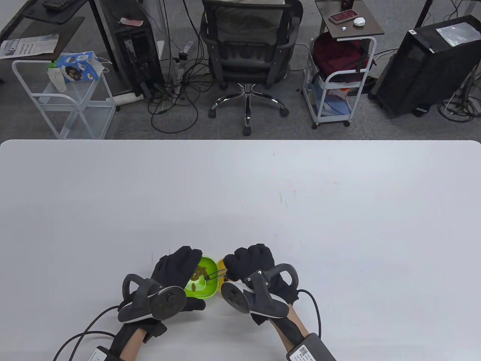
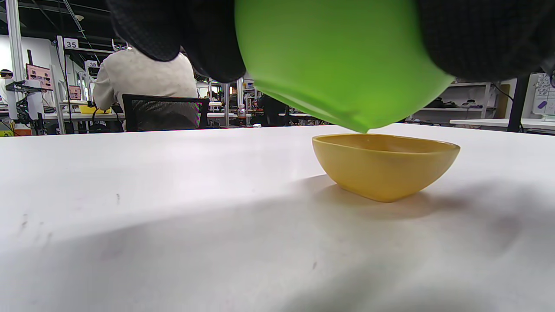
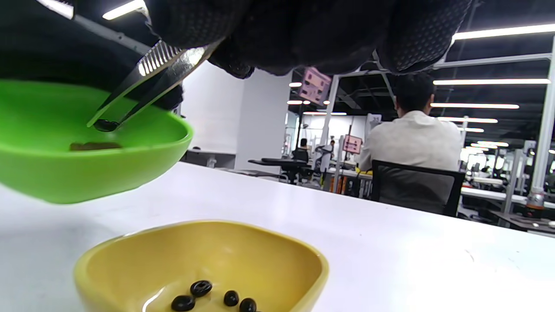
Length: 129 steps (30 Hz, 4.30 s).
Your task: Pick coffee beans with tweezers into small dish
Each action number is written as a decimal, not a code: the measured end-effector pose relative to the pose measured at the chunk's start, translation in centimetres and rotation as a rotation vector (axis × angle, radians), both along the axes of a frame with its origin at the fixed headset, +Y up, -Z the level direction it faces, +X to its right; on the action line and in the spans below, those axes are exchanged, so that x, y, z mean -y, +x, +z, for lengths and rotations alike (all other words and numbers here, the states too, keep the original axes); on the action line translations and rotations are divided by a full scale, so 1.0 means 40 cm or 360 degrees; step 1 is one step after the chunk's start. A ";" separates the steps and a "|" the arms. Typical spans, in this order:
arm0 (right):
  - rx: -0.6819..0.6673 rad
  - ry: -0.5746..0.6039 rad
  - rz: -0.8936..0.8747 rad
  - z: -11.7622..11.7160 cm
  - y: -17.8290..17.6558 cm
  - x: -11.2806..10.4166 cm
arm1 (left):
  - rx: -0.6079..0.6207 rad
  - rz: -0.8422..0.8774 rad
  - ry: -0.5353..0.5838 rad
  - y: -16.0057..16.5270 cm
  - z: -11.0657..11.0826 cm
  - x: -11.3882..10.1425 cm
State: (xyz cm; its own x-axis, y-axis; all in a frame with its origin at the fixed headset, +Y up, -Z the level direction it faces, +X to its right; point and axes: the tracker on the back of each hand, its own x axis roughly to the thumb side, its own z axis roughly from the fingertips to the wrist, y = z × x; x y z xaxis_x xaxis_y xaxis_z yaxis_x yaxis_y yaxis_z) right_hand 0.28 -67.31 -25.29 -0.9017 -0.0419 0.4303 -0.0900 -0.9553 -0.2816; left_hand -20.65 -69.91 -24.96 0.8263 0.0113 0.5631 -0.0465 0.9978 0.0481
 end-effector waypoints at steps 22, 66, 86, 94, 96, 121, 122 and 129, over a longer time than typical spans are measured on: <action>0.0240 -0.0201 -0.0272 -0.036 0.145 0.017 | -0.0029 0.0033 -0.0015 -0.010 -0.002 -0.004; 0.0244 -0.0256 -0.0242 -0.034 0.141 0.017 | -0.0466 0.0077 -0.0523 -0.175 -0.117 0.125; 0.0268 -0.0248 -0.0283 -0.030 0.153 0.013 | -0.0521 0.0060 -0.0368 -0.241 -0.041 0.015; 0.0273 -0.0255 -0.0269 -0.030 0.151 0.017 | -0.0612 -0.0129 -0.0317 -0.276 -0.018 0.062; 0.0271 -0.0276 -0.0272 -0.032 0.148 0.026 | -0.0620 -0.0143 -0.0250 -0.272 -0.016 0.061; 0.0921 -0.0624 -0.0458 -0.123 0.378 0.165 | -0.0621 -0.0082 -0.0312 -0.283 -0.024 0.068; 0.0930 -0.0636 -0.0449 -0.125 0.379 0.171 | -0.0622 -0.0081 -0.0317 -0.283 -0.024 0.068; 0.0954 -0.0723 -0.0364 -0.129 0.377 0.206 | -0.0626 -0.0083 -0.0332 -0.283 -0.025 0.067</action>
